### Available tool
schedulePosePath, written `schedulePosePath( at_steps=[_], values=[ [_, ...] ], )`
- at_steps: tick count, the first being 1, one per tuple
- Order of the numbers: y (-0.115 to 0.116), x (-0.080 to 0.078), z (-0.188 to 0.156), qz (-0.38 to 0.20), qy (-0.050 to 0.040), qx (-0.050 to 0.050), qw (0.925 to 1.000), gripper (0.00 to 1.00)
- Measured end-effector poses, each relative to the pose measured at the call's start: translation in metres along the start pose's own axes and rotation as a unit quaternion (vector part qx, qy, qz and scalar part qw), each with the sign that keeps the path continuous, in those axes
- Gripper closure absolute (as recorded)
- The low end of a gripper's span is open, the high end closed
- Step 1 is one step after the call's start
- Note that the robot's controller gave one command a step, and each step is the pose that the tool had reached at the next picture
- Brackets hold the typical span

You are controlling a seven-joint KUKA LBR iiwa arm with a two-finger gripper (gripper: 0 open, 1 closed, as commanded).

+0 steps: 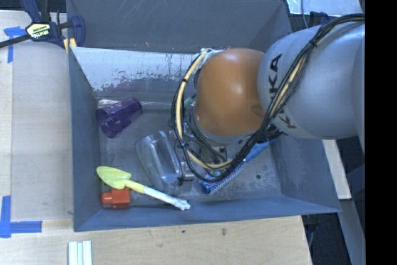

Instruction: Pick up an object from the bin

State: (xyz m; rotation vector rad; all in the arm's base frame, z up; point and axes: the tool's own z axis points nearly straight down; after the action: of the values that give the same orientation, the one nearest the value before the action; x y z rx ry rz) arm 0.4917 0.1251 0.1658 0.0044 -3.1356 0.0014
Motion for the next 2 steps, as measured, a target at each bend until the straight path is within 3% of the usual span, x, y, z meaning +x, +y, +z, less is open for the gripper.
schedulePosePath(
  at_steps=[1, 2],
  values=[
    [0.0, -0.002, -0.004, 0.001, -0.004, -0.001, 1.0, 0.0],
    [-0.03, -0.008, 0.037, -0.009, -0.0039, -0.001, 0.9999, 0.0]
  ],
)
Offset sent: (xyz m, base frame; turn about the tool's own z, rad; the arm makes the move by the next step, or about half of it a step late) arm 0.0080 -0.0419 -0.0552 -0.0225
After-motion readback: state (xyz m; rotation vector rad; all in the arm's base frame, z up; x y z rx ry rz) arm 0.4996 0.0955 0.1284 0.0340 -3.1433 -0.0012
